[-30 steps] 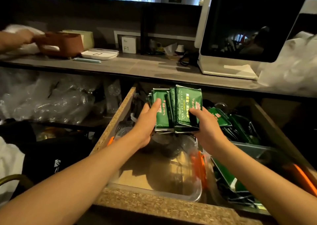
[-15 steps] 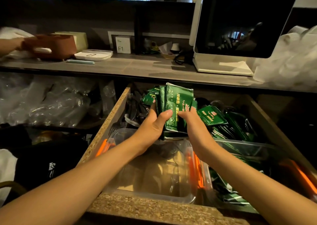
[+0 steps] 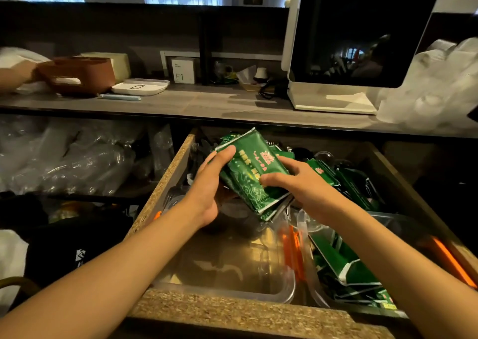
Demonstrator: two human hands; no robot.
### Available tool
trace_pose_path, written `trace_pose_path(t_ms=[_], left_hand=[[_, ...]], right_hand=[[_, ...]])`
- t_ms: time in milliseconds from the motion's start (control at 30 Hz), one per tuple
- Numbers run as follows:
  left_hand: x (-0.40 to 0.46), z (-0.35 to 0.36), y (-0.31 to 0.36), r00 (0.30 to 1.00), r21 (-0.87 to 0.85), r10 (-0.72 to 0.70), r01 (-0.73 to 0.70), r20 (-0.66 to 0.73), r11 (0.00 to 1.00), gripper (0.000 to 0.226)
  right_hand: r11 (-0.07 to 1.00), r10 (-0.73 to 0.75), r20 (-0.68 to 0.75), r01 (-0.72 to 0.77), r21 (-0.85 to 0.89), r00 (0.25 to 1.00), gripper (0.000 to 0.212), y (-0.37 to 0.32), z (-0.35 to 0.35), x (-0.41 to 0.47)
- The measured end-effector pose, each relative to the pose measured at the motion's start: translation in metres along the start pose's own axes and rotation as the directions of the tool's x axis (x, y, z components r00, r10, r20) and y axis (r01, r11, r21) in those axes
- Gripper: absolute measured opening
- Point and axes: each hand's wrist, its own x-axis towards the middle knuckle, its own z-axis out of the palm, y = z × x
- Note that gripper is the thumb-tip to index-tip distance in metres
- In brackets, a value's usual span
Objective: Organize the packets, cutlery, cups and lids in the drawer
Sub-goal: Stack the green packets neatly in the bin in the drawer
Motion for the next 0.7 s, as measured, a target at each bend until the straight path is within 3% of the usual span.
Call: trace_pose_path(t_ms=[100, 333, 533, 600, 700], left_hand=[[0.001, -0.003, 0.002, 0.998, -0.045, -0.061, 0.061, 0.009, 0.997, 0.037], [0.002, -0.001, -0.002, 1.0, -0.12, -0.01, 0.012, 0.02, 0.993, 0.05], [-0.005, 0.009, -0.013, 0.995, -0.059, 0.004, 0.002, 0.101, 0.998, 0.067], [-0.008, 0.014, -0.015, 0.993, -0.013, 0.009, -0.007, 0.114, 1.0, 0.056], [-0.014, 0.018, -0.018, 0.992, 0.066, 0.02, -0.028, 0.121, 0.997, 0.051]], right_hand=[[1.0, 0.016, -0.03, -0.015, 0.026, 0.999, 0.056, 0.001, -0.003, 0.0], [0.971, 0.096, -0.41, 0.006, 0.241, 0.907, 0.1, 0.013, -0.004, 0.01], [0.934, 0.222, -0.399, -0.077, 0.348, 0.889, 0.098, 0.024, 0.01, 0.01], [0.945, 0.187, -0.405, -0.052, 0.322, 0.895, 0.1, 0.021, 0.014, 0.006], [0.966, 0.101, -0.422, 0.013, 0.26, 0.901, 0.08, 0.021, 0.015, 0.004]])
